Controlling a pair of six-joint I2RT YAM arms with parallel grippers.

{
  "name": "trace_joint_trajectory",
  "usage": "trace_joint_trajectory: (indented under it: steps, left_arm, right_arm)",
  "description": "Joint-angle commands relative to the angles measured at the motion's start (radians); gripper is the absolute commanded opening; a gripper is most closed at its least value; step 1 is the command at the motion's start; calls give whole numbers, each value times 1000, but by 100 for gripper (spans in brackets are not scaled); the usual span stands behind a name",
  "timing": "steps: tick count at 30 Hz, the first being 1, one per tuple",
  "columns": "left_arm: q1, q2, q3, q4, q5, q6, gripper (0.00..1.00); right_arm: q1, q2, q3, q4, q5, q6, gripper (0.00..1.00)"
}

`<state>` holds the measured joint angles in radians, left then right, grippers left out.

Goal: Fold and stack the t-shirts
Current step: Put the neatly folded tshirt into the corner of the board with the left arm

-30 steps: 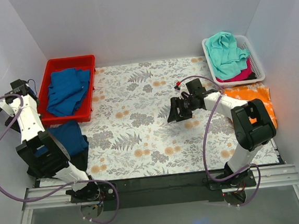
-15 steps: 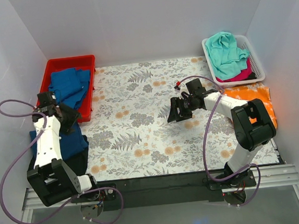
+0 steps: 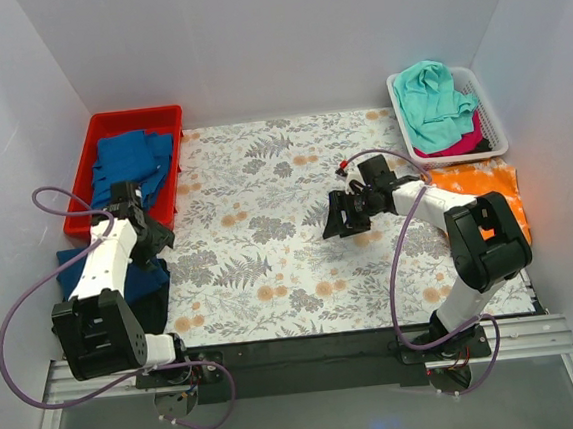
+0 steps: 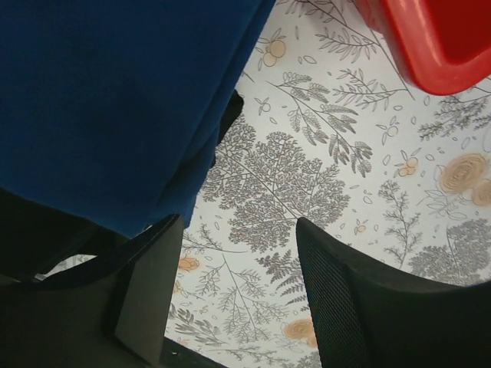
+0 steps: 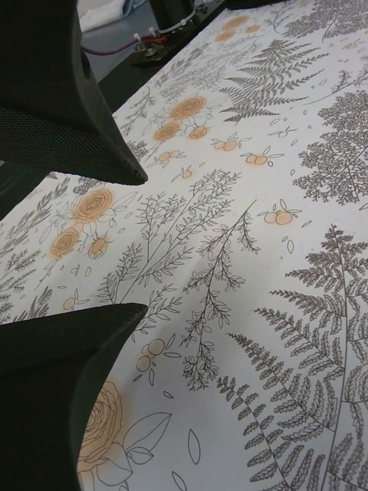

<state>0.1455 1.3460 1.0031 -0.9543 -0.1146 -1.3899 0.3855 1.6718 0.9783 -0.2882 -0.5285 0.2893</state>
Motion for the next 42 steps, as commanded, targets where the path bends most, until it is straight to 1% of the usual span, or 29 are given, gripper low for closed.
trace_joint_trajectory:
  steps: [1,3,8,15,17,30,31,34,36,37,38,39,40,41,42]
  left_arm:
    - [-23,-36,-15,-41,-126,-34,59]
    - [-37,-28,-20,-69,-155,-52,59]
    - [-55,-8,-60,-72,-171,-64,60]
    - [-84,-7,-3,-139,-282,-107,61]
    - [-86,-1,5,-156,-293,-107,61]
    - [-126,148,5,-205,-338,-164,61]
    - [-127,153,5,-207,-339,-166,60]
    - [-129,168,9,-230,-359,-181,46]
    - [-129,177,15,-241,-369,-185,31]
    - [-129,180,19,-244,-372,-192,27]
    - [-129,182,17,-250,-373,-193,24]
    - [-129,185,20,-253,-372,-193,12]
    - [-129,186,25,-261,-373,-199,5]
    - [-132,182,28,-274,-373,-202,0]
    - [-130,171,34,-281,-372,-204,0]
  right_arm:
    - [-5,-37,-15,29,-8,5,68]
    - [-7,-35,-12,27,-10,7,68]
    - [-5,-30,-6,27,-13,8,68]
    - [-5,-34,-3,26,-14,8,68]
    - [-5,-34,-6,26,-14,10,68]
    - [-5,-32,0,26,-7,11,67]
    - [-5,-32,0,26,-4,11,68]
    - [-7,-34,-1,26,2,10,67]
    - [-7,-35,-3,26,5,8,67]
    - [-8,-35,-4,26,7,5,67]
    - [-7,-34,-4,26,7,7,67]
    - [-8,-34,-3,26,7,7,67]
    - [-10,-34,-3,26,5,4,67]
    - [-10,-34,-3,26,5,4,67]
    - [-8,-32,-1,26,5,4,67]
